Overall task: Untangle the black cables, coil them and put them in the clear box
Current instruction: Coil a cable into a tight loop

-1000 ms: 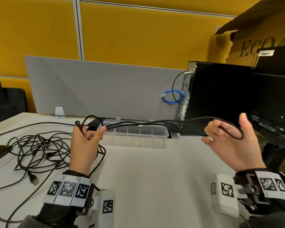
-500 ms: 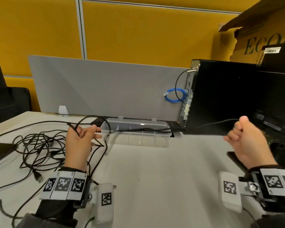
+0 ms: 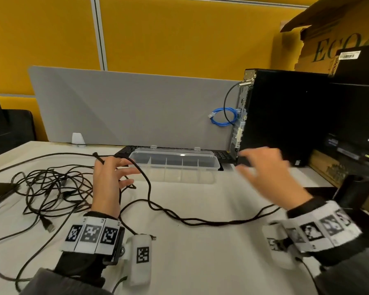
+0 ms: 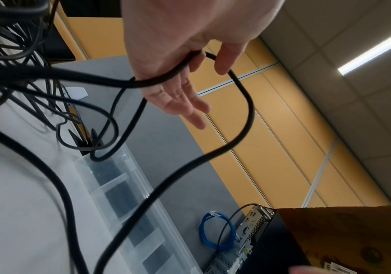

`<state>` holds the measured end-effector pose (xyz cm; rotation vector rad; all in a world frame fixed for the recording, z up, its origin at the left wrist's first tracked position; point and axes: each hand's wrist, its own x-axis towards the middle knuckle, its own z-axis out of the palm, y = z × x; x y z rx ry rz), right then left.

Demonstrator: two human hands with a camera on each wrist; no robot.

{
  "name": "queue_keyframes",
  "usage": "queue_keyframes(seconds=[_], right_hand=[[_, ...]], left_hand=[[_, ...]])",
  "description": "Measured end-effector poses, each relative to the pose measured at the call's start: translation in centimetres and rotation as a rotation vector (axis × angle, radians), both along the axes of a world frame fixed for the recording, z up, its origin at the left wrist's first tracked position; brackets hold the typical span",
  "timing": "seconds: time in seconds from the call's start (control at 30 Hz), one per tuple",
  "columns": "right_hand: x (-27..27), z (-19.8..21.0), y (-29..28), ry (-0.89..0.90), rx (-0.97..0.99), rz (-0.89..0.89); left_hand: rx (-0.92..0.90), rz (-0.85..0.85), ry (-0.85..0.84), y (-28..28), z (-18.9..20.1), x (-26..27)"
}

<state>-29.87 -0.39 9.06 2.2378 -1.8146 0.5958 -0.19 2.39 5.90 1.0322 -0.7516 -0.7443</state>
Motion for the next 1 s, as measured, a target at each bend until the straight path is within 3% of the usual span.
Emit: queue_keyframes(seconds=[0.07, 0.13, 0.23, 0.37, 0.47, 0.5, 0.6, 0.67, 0.73, 0.87, 1.0], right_hand=[[4.5, -0.8, 1.3, 0.043, 0.378, 0.31], [7.7, -2.4, 2.0, 0.174, 0.684, 0.424], [9.5, -3.7, 2.1, 0.365, 0.822, 0.469], [6.9, -2.9, 1.0, 0.347, 0.878, 0.483], [2.2, -1.0, -0.9, 0.107, 0.785, 0.25], [0.6, -0.3, -1.3, 0.117, 0.726, 0.128], [-3.8, 1.2, -1.8, 0.506, 0.503, -0.262], [-4.6, 1.4, -1.7, 0.565, 0.388, -0.382], [-3.5, 1.5, -1.8, 0.356, 0.27, -0.254], [3.7, 1.8, 0.3, -0.168, 0.123, 0.349], [9.5, 0.1, 1.3, -0.261, 0.099, 0.727]], left_hand=[[-0.002, -0.048, -0.009, 0.0, 0.0, -0.2], [0.008, -0.083, 0.022, 0.0, 0.0, -0.4], [0.05, -0.124, 0.035, -0.3, -0.2, -0.1], [0.099, -0.192, 0.022, -0.4, 0.1, 0.1], [0.066, -0.178, -0.014, 0.0, 0.4, -0.2], [0.064, -0.172, -0.032, 0.1, 0.3, -0.2], [0.066, -0.211, -0.037, 0.3, 0.7, -0.1], [0.064, -0.333, -0.019, 0.5, 1.1, -0.5], [0.062, -0.485, -0.072, 0.8, 1.2, -1.1], [0.068, -0.8, -0.338, 1.7, 0.7, -2.5], [0.111, -1.052, -0.435, 2.4, 0.4, -3.4]])
